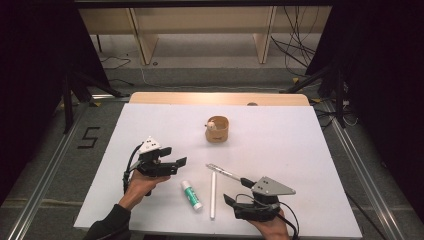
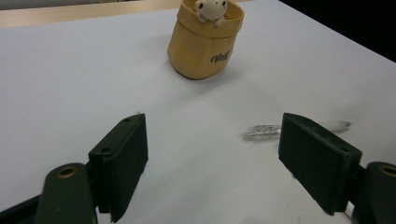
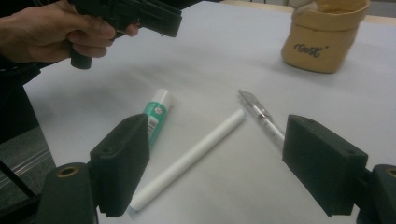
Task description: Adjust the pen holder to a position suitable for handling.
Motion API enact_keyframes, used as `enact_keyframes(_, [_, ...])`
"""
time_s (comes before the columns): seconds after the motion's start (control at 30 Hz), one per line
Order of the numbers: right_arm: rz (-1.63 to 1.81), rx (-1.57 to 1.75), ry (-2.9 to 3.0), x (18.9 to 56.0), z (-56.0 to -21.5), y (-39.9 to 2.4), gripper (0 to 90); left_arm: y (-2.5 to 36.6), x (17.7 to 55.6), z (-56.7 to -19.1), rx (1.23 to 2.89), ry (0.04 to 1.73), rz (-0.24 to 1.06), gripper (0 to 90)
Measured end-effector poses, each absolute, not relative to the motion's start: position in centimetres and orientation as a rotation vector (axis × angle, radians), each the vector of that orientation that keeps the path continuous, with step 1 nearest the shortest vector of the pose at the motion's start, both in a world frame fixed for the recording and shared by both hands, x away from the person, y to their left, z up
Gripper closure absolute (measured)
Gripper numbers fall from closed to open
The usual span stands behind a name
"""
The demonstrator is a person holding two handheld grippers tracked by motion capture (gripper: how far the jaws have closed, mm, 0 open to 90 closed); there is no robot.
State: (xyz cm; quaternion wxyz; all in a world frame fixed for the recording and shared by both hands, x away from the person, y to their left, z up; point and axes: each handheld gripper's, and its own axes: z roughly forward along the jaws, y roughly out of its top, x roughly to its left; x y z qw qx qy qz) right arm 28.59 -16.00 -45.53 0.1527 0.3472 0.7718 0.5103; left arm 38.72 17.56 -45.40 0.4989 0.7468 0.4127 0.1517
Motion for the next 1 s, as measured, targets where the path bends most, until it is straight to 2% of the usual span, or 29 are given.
enact_keyframes(0.37, [1.444,0.961,2.305,29.0,-45.9,-12.6,24.1,18.0,37.2,-45.3,1.789,0.977,0.398,21.8])
enact_keyframes(1.0, [1.353,0.910,2.391,28.9,-46.9,-9.1,24.2,19.3,35.1,-46.1,1.768,0.960,0.400,20.1])
